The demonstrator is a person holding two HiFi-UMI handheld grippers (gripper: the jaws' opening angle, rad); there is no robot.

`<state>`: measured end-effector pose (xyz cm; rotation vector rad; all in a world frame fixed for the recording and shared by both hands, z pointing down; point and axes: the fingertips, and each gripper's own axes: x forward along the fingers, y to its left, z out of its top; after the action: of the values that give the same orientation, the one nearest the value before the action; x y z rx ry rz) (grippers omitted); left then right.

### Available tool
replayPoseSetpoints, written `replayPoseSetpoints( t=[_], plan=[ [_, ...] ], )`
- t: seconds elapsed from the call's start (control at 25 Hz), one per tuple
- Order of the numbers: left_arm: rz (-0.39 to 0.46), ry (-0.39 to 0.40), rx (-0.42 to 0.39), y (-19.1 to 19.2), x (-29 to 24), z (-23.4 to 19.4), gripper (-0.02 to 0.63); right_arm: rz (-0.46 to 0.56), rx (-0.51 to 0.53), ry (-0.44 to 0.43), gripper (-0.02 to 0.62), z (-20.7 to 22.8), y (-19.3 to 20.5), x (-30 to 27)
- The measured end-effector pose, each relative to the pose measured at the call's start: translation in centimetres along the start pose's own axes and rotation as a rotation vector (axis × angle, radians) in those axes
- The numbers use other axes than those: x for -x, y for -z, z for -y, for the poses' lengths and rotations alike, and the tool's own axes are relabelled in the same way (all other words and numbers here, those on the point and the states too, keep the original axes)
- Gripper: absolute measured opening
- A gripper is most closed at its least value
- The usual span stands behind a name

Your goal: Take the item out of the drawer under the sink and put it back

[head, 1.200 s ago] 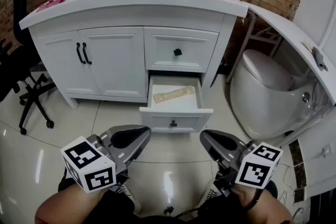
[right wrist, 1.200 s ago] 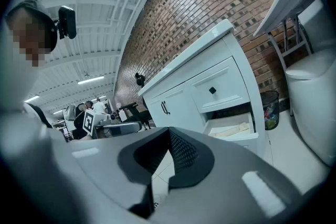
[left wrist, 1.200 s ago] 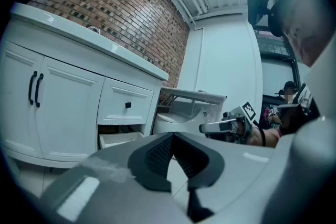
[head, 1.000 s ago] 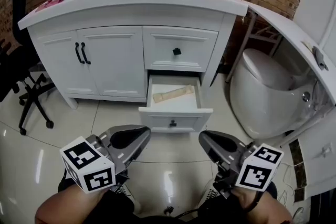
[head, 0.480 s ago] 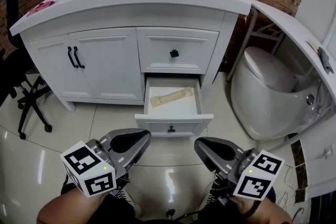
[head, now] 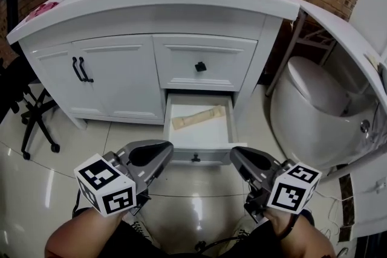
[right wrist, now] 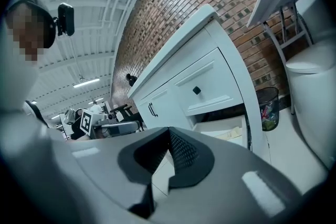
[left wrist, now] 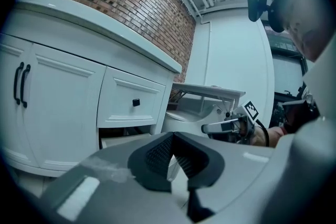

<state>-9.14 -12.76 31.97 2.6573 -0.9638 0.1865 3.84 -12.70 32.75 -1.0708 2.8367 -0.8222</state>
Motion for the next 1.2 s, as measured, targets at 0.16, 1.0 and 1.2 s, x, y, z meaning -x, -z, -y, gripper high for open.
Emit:
replayPoseSetpoints(
  t=[0.16,1.0,1.2],
  plan=[
    [-0.031,-0.036,-0.089,0.1,-1.9,-1.6,0.008,0.018,-0.034,-0.008,0.005,1.7,-1.0,-0.6],
    [-0.301,-0.135,-0.516,0.0,-10.7,-8.4,0.008,0.063,-0.092,-0.001,0.005,3.8,-2.5,0.0],
    [-0.427,-0.089,-0.625,2.6,-14.1,-9.7,0.008,0.068,-0.089,0.016,0.005,5.1,-2.8,-1.0]
  ],
)
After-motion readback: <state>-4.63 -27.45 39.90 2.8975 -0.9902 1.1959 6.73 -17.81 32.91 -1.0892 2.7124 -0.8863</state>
